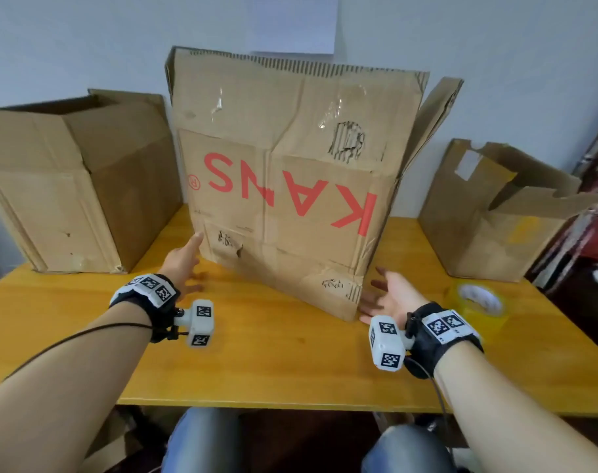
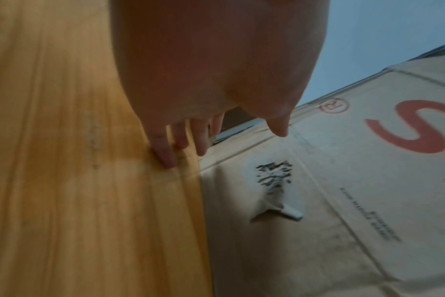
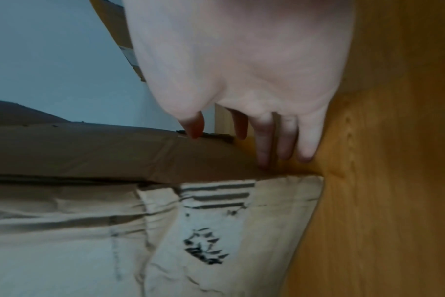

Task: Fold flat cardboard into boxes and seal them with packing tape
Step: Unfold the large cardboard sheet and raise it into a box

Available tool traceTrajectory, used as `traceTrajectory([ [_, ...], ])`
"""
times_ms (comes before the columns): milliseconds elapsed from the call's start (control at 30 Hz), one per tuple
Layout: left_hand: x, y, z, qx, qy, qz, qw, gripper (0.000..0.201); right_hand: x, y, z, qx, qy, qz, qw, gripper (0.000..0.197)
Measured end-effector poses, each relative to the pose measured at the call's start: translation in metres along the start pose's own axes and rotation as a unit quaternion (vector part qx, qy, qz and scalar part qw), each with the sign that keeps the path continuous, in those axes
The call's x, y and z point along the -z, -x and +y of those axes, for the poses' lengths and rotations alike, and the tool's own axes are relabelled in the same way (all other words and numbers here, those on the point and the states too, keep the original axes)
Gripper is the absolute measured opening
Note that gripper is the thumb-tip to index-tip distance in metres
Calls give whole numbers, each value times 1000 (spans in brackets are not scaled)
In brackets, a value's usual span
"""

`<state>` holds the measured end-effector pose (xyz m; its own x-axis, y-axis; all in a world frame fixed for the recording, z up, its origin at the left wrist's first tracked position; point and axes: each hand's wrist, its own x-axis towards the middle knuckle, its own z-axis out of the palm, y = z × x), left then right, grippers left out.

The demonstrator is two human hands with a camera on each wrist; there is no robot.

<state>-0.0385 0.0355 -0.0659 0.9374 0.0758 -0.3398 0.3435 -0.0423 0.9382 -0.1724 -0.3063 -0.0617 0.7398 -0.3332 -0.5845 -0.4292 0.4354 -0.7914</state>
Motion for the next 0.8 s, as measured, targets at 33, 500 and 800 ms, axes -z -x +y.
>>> traceTrajectory([
  [33,0,-3,-4,2,4,0,1000,80,-1,-2,2,0,-6,-3,1000,54],
  [500,-6,-39,-8,8,-34,4,999,83,-18,-34,16,48,-7,4,999,38],
  [800,5,-73,-2,-18,-72,15,997,103,-29,-64,8,67,17,56,996,33],
])
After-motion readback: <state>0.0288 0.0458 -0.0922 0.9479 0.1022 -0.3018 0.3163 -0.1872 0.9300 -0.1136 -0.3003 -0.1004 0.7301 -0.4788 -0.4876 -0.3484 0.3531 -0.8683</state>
